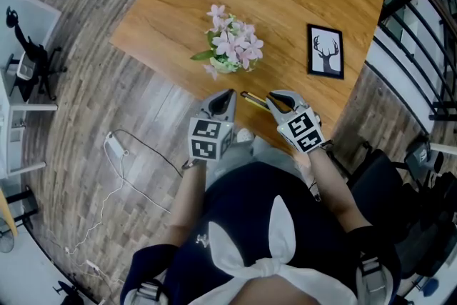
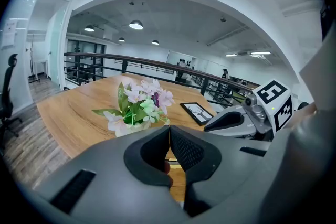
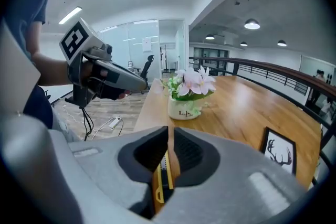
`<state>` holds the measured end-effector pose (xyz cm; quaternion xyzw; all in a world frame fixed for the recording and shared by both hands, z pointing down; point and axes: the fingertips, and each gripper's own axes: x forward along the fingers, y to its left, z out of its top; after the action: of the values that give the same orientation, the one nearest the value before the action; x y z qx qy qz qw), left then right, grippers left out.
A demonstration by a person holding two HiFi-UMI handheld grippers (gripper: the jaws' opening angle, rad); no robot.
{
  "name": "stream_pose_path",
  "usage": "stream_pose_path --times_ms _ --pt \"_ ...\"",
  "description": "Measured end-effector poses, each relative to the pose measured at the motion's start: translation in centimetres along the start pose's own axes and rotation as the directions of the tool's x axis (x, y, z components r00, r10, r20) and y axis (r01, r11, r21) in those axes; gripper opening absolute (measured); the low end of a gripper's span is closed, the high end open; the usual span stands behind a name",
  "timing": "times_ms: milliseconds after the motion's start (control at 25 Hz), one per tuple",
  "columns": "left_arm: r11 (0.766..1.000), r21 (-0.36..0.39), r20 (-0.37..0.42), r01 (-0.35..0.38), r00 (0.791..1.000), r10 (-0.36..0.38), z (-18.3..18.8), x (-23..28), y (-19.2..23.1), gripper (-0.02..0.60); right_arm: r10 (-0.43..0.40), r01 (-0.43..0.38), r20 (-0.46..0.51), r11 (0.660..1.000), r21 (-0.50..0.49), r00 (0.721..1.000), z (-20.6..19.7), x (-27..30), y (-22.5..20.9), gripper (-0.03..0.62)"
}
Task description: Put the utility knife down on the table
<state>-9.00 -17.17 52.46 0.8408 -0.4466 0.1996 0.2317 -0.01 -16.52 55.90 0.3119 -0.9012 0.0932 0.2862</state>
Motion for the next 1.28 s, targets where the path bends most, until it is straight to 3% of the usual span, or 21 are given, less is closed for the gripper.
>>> stream_pose_path --times_ms 160,600,1280 --pt "1.0 0.008 -0.005 0.001 1.0 -0.001 0.1 -0.2 -0.4 0.02 -0.012 0.012 0.031 1.0 0.0 0.999 1.2 -0.8 -0.1 -0.001" --pt "1.0 0.02 0.005 0.025 1.0 -0.025 0.5 -0.3 -1.5 0.02 -0.029 0.027 0.062 0.999 0.042 0.998 2.7 -2.3 -0.2 -0.003" --pt "0.999 0.025 0.007 0.037 0.999 -0.037 0.1 -0.2 -2.4 0.02 -0.069 0.068 0.055 0.997 0.021 0.996 2.4 -2.6 -0.5 -0.003"
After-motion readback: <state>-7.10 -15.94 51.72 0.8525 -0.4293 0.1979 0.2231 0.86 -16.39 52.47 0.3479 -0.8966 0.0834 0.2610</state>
